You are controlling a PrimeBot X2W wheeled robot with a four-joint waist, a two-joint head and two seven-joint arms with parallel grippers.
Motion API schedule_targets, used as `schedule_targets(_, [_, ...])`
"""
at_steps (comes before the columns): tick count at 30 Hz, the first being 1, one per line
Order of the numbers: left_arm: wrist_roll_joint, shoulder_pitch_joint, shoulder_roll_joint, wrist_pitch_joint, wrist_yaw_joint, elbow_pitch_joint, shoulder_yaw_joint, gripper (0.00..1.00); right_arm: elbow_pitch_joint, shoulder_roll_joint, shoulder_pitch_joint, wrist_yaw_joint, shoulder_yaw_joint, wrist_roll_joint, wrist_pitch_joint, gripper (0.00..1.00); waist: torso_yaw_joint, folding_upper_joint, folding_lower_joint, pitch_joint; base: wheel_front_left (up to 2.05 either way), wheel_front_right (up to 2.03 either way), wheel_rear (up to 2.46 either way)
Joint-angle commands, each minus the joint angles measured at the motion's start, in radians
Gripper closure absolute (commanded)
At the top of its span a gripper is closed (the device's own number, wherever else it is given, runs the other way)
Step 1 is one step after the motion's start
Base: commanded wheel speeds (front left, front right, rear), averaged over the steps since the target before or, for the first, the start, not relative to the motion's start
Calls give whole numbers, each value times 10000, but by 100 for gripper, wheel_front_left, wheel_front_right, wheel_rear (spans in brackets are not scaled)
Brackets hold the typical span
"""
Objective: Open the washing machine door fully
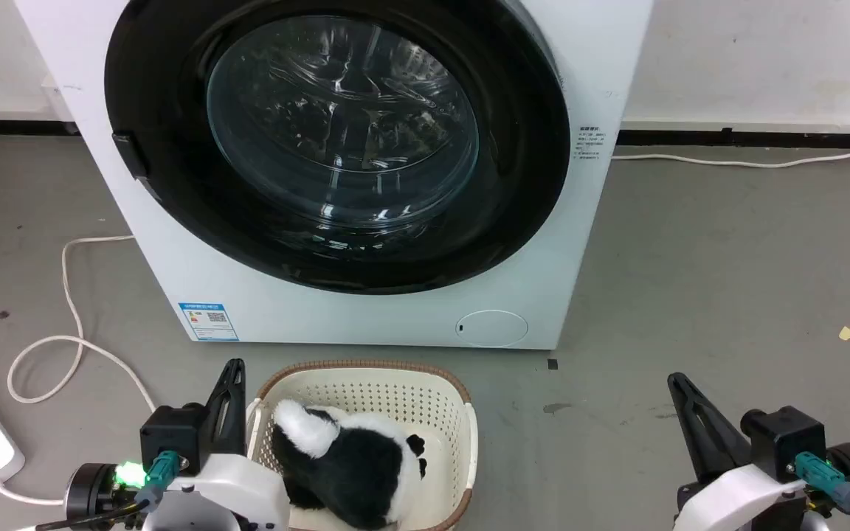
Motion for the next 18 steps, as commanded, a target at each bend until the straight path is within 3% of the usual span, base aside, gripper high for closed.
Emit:
schedule_targets(1, [89,153,10,3,24,-39,-1,100,-49,43,-137,-15,-5,-62,3,100,0,0,0,0,0,0,0])
schedule_targets(18, [89,153,10,3,24,-39,-1,100,-49,43,-137,-15,-5,-62,3,100,0,0,0,0,0,0,0])
